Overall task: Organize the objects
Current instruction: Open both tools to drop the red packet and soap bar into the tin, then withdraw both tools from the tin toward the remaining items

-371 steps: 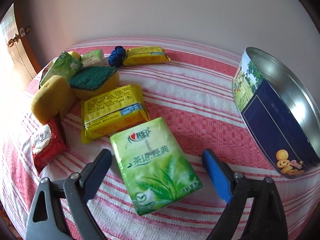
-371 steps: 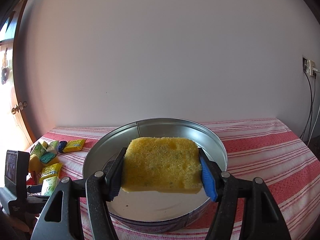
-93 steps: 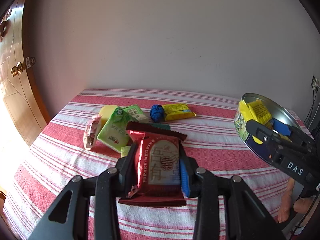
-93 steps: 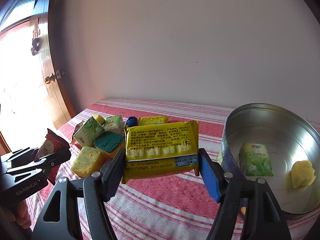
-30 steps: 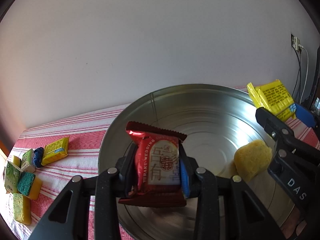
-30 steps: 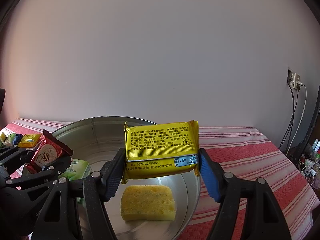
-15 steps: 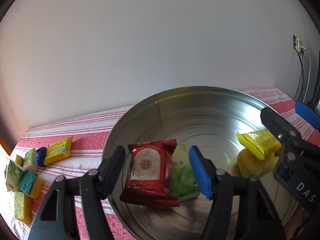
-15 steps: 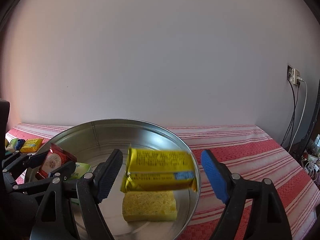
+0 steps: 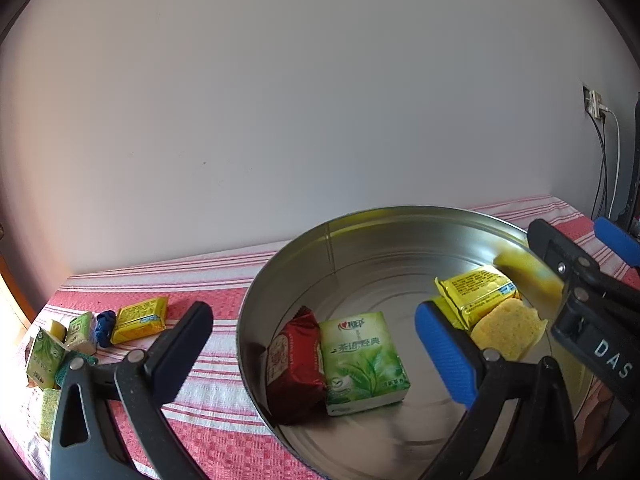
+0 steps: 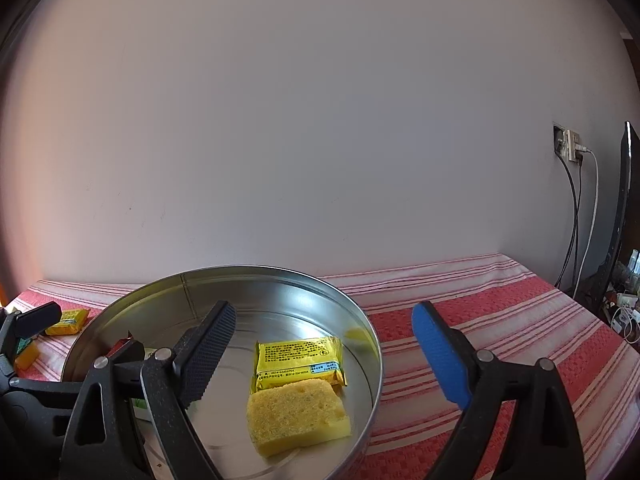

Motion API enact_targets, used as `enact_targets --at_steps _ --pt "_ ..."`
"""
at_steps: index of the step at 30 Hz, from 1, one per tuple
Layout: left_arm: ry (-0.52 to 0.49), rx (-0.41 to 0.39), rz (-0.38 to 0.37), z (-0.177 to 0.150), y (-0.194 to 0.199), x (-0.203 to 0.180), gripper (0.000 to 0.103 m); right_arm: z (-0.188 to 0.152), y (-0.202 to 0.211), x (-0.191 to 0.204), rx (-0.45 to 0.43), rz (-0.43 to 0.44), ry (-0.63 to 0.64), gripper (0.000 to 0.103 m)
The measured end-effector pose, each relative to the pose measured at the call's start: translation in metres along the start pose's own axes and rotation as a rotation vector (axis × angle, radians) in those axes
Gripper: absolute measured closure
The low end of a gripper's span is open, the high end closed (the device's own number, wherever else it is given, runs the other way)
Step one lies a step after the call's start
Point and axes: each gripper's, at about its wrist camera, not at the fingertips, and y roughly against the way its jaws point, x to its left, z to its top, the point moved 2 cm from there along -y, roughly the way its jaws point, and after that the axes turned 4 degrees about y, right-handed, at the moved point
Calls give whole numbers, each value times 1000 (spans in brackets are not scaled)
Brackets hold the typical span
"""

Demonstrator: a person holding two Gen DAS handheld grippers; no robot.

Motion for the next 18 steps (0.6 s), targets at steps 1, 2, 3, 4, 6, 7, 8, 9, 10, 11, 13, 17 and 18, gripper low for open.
enact_targets --at_steps 1,2,3,4,6,7,8,9,10,11,13,17,18 --pt "2 0 0 0 -1 0 1 0 1 -1 -6 1 -9 11" --pt "4 -2 1 -1 0 0 1 0 0 -4 -12 3 -18 11" --pt "7 -5 3 -1 0 1 1 0 1 -5 -18 4 -26 11" --pt "10 -8 5 0 0 3 1 0 2 -5 -25 6 -34 11" --pt "16 -11 9 0 1 5 1 1 6 -7 -52 11 -48 11" --pt "20 -12 12 1 4 8 1 1 8 -9 -70 11 -55 11" --pt "24 -13 14 1 4 9 1 2 11 -10 -91 3 -59 11" --pt "28 -13 17 1 5 11 1 3 13 -10 -109 -9 -58 11" --pt "32 -15 20 1 4 12 1 3 15 -10 -124 -25 -53 11" --pt "36 -16 24 0 4 14 1 3 16 -9 -134 -41 -46 11" --pt "40 -23 41 1 5 17 1 4 17 -8 -136 -49 -41 11" --pt "47 -50 77 1 7 23 1 4 19 -8 -147 -51 -38 11" --pt "52 -55 85 1 8 26 1 4 20 -9 -155 -50 -41 11"
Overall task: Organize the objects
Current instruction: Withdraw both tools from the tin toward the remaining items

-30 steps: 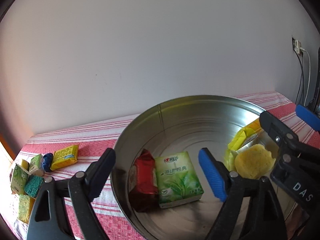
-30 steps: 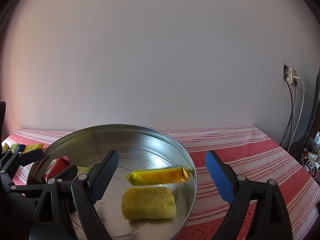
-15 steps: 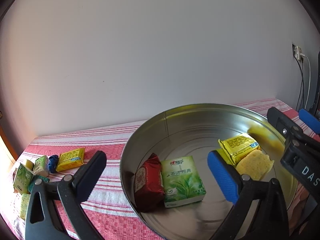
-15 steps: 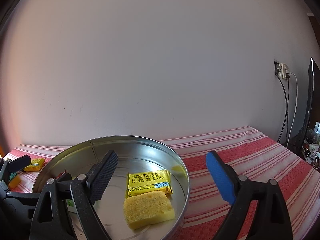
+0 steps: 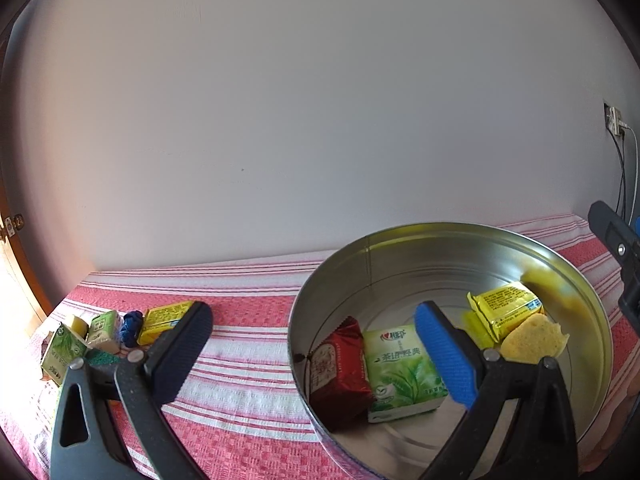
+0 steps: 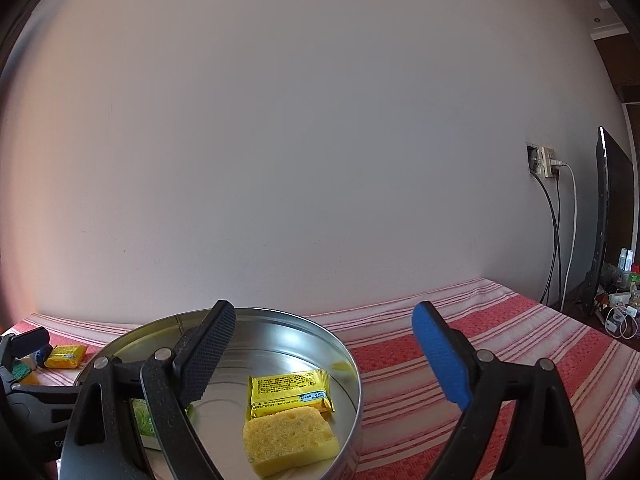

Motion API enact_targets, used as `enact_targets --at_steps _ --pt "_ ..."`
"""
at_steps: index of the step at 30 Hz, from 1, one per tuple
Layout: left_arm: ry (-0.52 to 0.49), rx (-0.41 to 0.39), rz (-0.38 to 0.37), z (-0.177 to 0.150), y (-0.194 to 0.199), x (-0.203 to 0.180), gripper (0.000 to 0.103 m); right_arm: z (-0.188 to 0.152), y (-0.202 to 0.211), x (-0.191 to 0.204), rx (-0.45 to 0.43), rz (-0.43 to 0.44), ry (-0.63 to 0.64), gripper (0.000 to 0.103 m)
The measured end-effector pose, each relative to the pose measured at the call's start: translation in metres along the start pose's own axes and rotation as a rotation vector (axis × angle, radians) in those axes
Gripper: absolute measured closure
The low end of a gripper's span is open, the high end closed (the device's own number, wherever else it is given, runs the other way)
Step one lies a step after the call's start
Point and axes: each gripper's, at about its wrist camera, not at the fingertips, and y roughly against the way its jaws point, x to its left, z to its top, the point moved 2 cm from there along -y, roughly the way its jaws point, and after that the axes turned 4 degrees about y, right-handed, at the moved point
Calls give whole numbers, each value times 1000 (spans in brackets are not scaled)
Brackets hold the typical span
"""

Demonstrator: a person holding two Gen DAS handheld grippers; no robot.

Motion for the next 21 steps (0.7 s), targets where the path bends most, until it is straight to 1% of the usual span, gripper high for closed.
enact_targets --at_steps 3,8,9,10,16,21 --pt "14 -5 18 -1 1 8 1 2 7 -2 -36 1 -19 11" --pt "28 -24 45 -4 7 28 1 3 23 -7 -141 -14 -79 11" --pt "36 -28 47 -4 8 32 1 3 24 -8 -147 -18 -86 9" --pt "43 -31 53 -5 8 37 1 3 25 -7 -148 -18 -90 6" --pt "49 -8 72 -14 5 56 1 4 27 -7 -134 -25 -95 6" --pt "59 -5 76 -18 8 67 1 2 30 -9 -130 -56 -121 6"
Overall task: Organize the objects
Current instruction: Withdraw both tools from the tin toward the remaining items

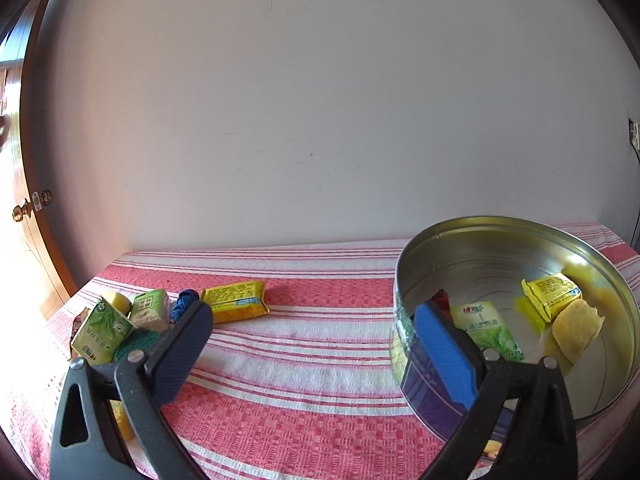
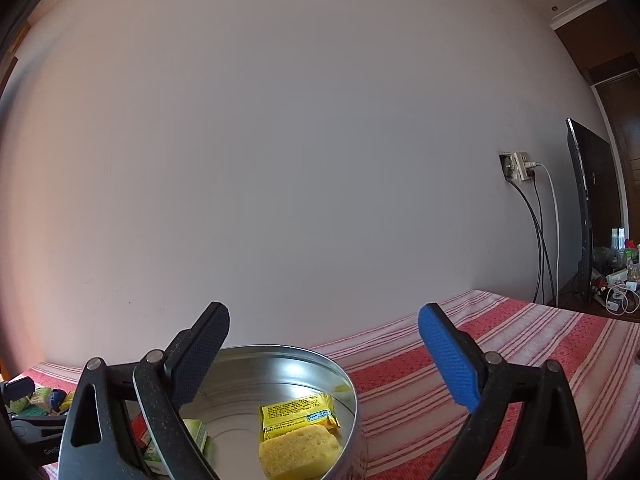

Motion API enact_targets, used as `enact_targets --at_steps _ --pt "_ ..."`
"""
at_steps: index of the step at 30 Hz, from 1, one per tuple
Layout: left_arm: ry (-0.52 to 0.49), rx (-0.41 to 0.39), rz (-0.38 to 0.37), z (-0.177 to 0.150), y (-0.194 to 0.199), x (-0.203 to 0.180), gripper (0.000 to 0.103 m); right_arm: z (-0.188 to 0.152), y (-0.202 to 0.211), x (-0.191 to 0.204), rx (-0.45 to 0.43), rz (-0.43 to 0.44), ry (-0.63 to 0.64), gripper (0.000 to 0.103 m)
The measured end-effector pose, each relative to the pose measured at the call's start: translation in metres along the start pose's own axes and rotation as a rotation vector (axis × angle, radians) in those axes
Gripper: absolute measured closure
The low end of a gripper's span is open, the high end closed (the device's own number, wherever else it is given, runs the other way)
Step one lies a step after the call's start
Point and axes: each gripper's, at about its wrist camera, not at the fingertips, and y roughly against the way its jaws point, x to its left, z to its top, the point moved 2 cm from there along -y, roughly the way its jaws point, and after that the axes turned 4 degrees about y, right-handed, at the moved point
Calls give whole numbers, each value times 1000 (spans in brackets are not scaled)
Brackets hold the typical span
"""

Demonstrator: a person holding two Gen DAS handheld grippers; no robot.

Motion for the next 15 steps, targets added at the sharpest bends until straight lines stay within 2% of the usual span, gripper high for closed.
enact_targets --at_steps 4,11,15 --pt "25 16 -11 -1 3 10 1 -1 4 5 6 -14 2 6" --pt "60 47 -15 -6 2 34 1 -10 6 29 102 44 -6 6" --pt "66 50 -5 -7 4 45 1 -14 11 48 122 71 20 6"
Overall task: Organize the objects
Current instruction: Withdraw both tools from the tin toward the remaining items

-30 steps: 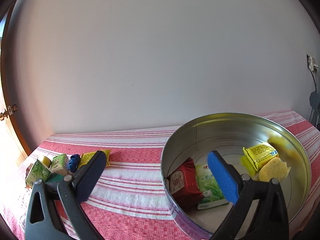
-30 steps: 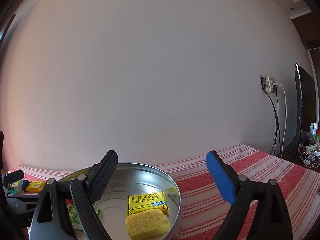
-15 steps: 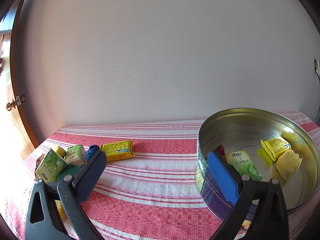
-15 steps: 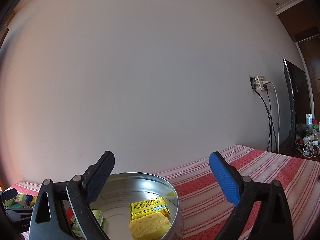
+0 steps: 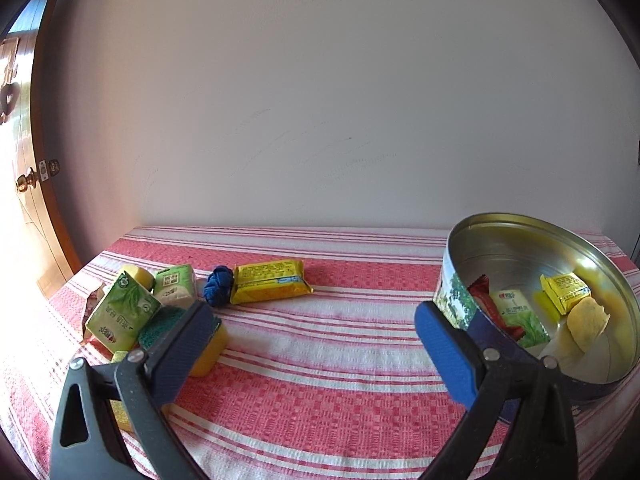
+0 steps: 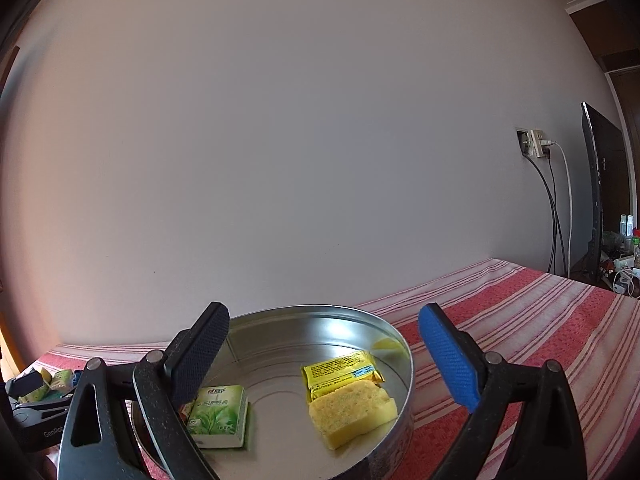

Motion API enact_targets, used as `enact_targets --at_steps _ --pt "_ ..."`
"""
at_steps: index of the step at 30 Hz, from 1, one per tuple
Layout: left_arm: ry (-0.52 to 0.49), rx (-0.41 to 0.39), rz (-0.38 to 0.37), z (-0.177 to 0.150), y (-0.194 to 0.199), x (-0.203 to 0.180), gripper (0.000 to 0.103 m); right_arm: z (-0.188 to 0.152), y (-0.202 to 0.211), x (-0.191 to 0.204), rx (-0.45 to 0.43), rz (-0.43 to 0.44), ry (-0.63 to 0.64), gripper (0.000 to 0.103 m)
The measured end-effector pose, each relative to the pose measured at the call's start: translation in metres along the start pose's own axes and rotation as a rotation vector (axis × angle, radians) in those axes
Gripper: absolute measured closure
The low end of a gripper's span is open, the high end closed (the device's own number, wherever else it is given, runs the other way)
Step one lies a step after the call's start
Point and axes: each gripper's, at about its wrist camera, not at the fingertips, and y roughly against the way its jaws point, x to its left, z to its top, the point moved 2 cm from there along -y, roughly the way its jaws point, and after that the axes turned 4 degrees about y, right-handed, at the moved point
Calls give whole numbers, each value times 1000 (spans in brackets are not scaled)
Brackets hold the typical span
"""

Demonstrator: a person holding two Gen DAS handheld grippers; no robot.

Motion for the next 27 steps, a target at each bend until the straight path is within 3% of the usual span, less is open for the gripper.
enact_targets --at_steps 20,27 --pt "42 62 68 0 -21 96 1 -25 2 134 111 223 29 6" --pt "66 52 173 2 -26 161 1 -41 -1 192 215 321 121 6"
